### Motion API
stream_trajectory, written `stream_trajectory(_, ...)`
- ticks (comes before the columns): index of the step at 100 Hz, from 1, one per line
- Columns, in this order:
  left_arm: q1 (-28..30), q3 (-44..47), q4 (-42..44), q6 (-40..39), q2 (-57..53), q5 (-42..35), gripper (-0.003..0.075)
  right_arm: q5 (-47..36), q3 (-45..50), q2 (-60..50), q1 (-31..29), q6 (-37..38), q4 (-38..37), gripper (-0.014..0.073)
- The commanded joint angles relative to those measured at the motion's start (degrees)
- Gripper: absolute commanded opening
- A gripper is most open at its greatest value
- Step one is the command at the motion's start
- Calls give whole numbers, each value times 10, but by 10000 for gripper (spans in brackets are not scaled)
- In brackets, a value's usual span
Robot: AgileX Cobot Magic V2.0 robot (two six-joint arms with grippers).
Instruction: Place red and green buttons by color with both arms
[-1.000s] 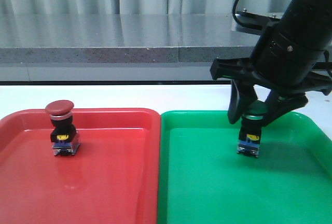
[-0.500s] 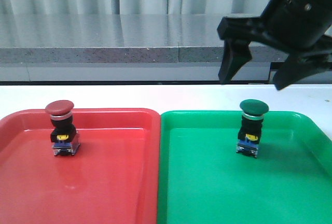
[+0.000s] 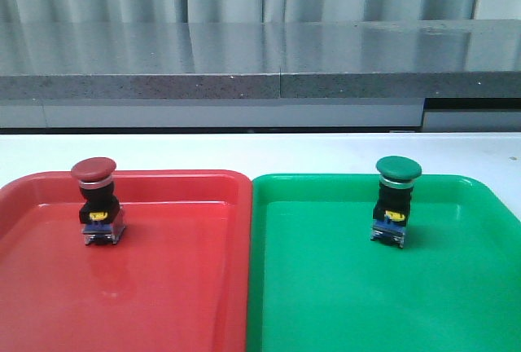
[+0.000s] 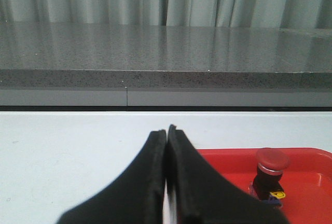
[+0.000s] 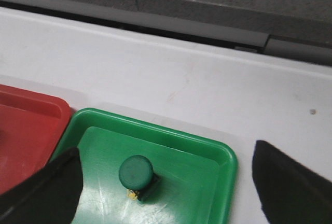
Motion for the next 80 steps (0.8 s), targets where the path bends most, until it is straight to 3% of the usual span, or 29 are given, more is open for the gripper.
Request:
stream_trajectory(1,0,24,1,-4,-18,-46,-19,-27,17,-65,-19,-1,-12,654)
stream_trajectory(38,0,24,1,-4,-18,-46,-19,-13,149,-267,-36,-1,-34,652)
stream_trajectory(46,0,24,1,-4,-18,-46,-19,-13,160,-289,-36,-1,-34,615)
stream_trajectory(58,0,24,1,-4,-18,-46,-19,-11,161,-298,-36,-1,-34,469)
stream_trajectory(80,0,24,1,-4,-18,-46,-20,-11,161,-298,-36,-1,-34,67)
